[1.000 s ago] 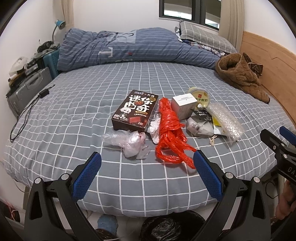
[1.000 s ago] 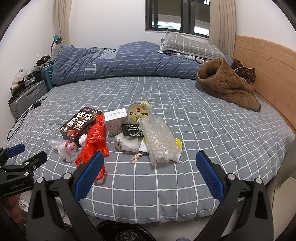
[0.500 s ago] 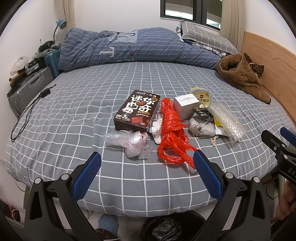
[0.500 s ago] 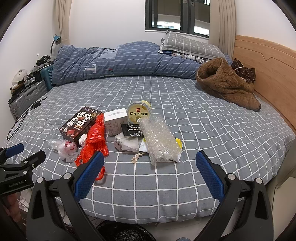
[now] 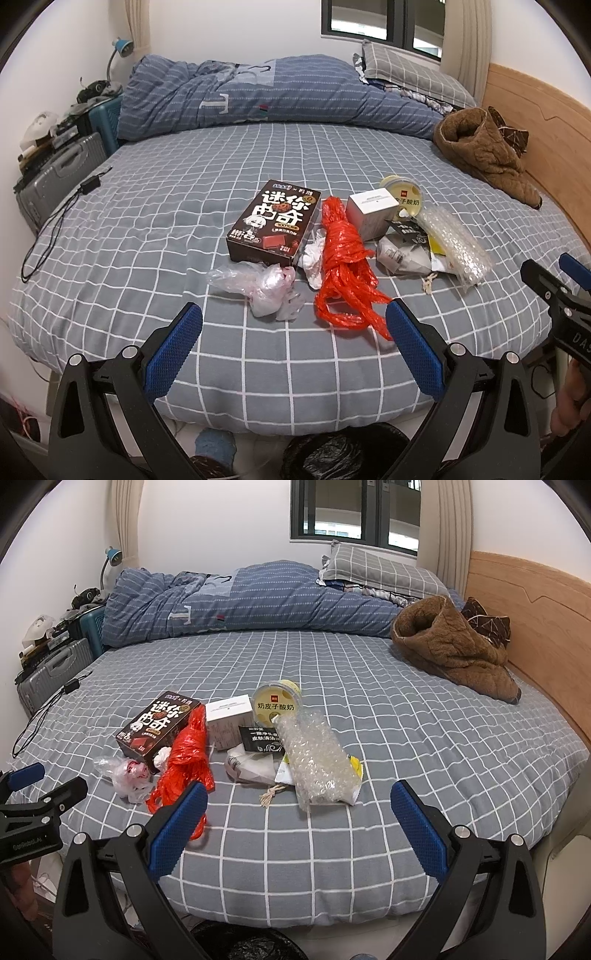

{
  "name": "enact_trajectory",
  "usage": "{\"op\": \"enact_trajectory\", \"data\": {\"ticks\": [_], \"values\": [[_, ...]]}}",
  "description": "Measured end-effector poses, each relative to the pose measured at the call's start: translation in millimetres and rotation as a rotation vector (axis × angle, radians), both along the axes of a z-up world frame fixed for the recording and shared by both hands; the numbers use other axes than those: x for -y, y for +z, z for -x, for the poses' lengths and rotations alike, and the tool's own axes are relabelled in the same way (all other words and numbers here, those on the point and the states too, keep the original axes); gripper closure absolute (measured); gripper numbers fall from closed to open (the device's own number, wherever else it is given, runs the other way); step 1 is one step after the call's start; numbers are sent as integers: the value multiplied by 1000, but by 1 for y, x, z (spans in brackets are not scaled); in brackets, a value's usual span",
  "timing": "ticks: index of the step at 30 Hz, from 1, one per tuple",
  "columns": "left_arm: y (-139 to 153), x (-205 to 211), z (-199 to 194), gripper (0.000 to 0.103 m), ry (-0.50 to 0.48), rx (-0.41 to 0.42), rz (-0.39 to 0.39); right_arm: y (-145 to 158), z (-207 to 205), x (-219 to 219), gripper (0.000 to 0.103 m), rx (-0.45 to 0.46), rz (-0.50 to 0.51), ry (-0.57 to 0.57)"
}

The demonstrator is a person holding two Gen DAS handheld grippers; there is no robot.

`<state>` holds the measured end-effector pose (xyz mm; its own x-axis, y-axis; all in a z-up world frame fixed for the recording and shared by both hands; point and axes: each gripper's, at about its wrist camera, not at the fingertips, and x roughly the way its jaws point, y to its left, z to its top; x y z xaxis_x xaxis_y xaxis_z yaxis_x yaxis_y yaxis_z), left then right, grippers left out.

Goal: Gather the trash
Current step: 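Grasp the red plastic bag with the left tool while the right tool grasps the bubble-wrap sleeve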

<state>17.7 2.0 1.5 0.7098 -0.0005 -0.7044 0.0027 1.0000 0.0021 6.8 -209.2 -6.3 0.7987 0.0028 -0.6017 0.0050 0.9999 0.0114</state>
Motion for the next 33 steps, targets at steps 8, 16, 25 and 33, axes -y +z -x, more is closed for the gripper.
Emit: {"op": "enact_trajectory", "data": {"ticks": [8,16,25,33], "values": [[0,25,-40,6,-26,-16,-26,-11,-52,20,7,-18,-8,2],[-33,53,-105,6,-55,-90,-49,-31,-105,30,7,-92,-47,3],[-64,62,-145,12,-40,-142,-16,-68,-133,29,10,-174,-39,26],[-84,70,-155,24,-33,-169,-7,-94,-141,30,24,-230,-57,45]]}}
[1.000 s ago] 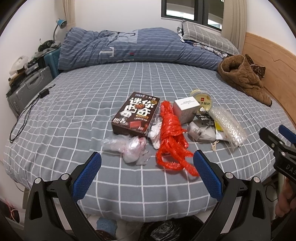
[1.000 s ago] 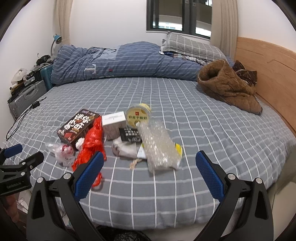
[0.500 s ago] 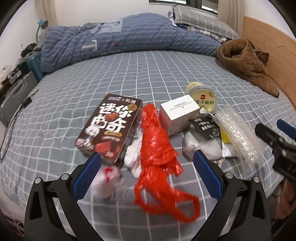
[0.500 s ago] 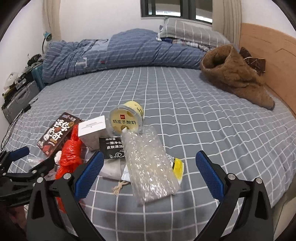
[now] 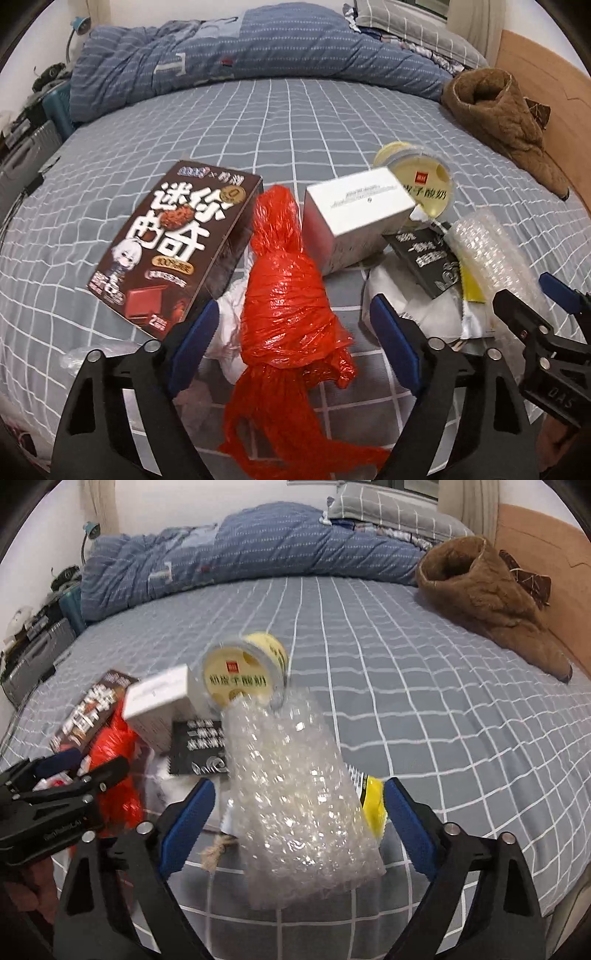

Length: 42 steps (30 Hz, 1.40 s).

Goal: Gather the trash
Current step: 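Grasp the red plastic bag with the left tool while the right tool grasps the bubble-wrap sleeve, then carry the red bag and bubble wrap with both tools over the black bin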

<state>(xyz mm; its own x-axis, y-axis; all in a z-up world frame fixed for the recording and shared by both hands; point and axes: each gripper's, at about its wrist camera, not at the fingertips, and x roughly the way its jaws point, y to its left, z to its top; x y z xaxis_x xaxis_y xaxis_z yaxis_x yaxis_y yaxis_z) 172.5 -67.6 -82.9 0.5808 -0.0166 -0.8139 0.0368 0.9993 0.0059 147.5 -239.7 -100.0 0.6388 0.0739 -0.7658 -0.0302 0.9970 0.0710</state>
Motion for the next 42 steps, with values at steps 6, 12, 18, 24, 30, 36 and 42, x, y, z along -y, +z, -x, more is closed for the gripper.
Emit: {"op": "enact_trajectory", "data": {"ticks": [6,12,18,24,30,36,42], "values": [[-14,-1,-6,50,2,-21,5,-7,-4,6,42,-27,-70,-3],[-15,-3,-6,54,19,-18,21,-9,-6,6,54,-28,-87,-4],[-6,-5,-2,55,13,-5,24,-1,-2,5,58,-8,-98,2],[9,-8,3,55,6,19,27,4,1,4,62,0,-97,6],[18,-13,6,55,3,28,31,12,7,0,63,17,-91,6],[26,-16,12,55,-2,39,32,24,14,-2,63,33,-85,5],[35,-20,19,55,-5,40,37,40,22,-7,63,56,-68,9]]}}
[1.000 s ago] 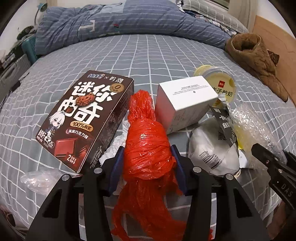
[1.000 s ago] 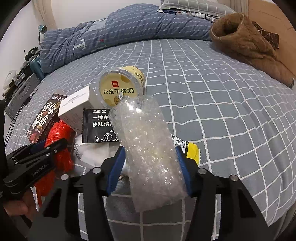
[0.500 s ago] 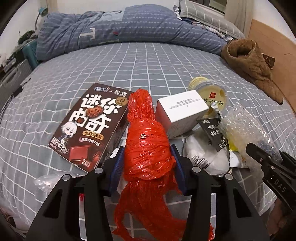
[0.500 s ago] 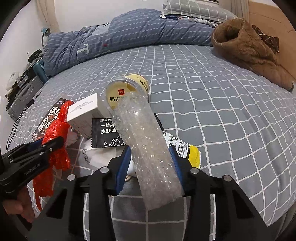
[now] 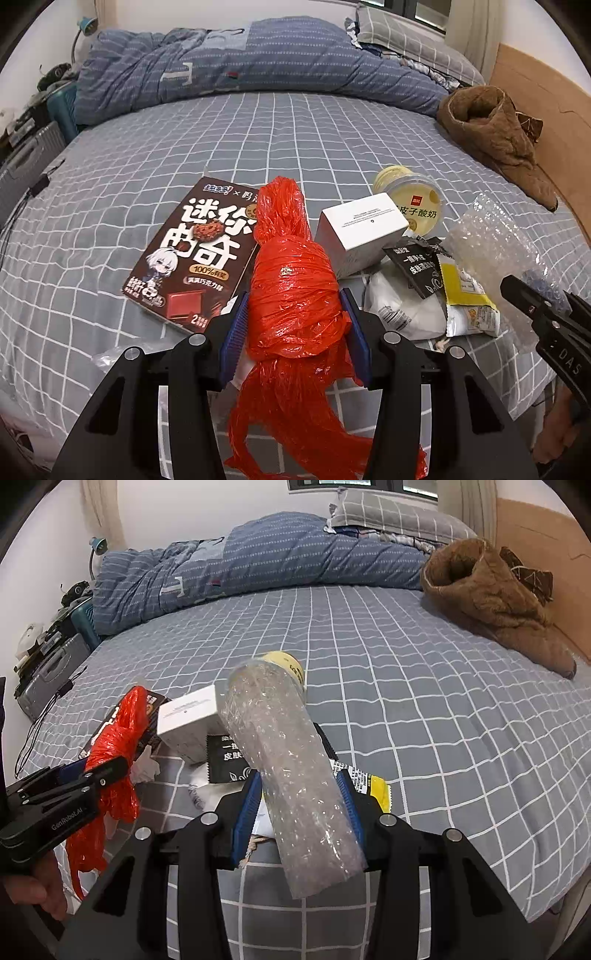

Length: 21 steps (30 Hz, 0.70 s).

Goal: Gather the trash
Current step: 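Carry the red bag and bubble wrap with both tools over the black bin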

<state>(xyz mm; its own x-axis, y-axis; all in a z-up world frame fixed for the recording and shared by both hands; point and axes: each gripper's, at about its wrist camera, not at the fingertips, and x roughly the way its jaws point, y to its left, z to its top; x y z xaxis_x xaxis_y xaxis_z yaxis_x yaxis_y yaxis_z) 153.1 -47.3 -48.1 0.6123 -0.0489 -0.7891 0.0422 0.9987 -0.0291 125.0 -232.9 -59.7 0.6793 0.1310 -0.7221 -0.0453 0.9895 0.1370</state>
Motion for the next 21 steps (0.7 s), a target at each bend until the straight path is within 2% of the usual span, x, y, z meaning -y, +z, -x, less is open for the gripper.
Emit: {"op": "enact_trajectory", "data": {"ticks": [8,17,21], "values": [[11,-9,20,55,-5,17,-3,17,19,-7,63,31,19,11],[20,-16,56,55,-25,43,-13,18,49,-23,62,34,38,34],[22,-18,72,55,-32,48,-19,27,57,-30,62,58,10,32]]}}
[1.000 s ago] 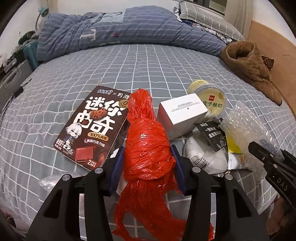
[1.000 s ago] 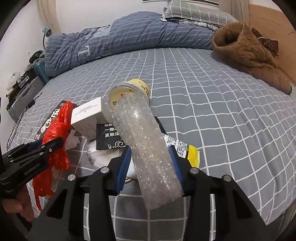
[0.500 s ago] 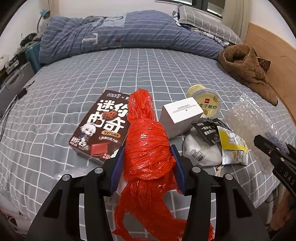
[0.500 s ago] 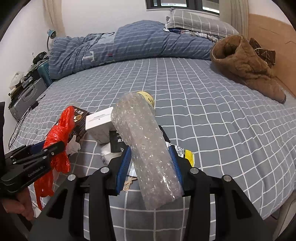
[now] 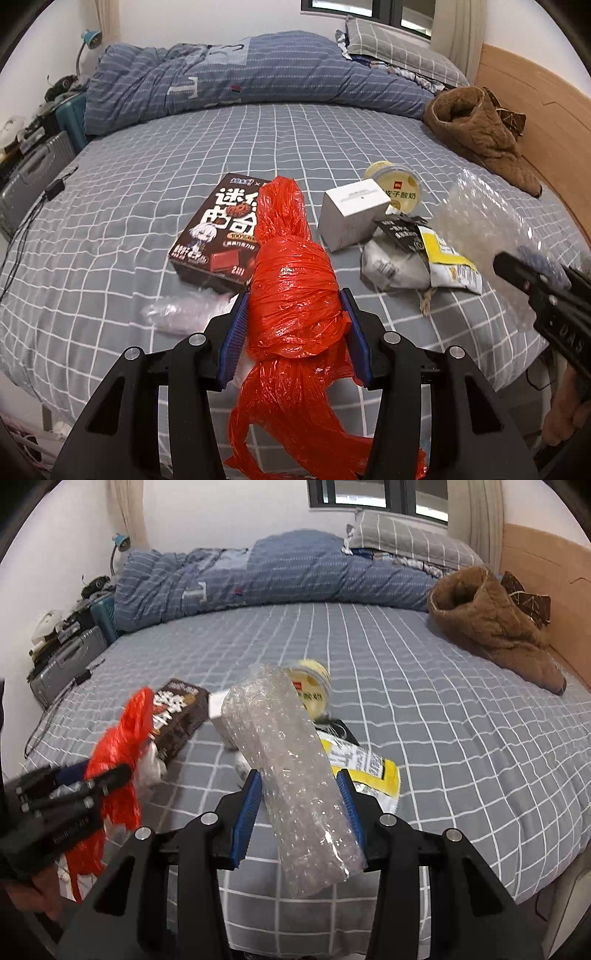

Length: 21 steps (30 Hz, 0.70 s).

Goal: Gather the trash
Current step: 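Carry the red bag and bubble wrap with both tools over the black bin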

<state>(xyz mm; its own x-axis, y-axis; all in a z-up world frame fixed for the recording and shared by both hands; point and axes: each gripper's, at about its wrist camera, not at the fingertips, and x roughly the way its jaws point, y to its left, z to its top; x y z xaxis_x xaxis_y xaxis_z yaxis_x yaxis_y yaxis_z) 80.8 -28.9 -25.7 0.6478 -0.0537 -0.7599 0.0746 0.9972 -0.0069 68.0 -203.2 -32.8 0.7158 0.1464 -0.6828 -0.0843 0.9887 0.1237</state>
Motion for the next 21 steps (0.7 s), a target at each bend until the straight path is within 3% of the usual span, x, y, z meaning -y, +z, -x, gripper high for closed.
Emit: {"op": "enact_trajectory", "data": {"ticks": [21], "values": [[22,-19,117,55,30,15,31,12,106,-27,62,16,21,47]]}}
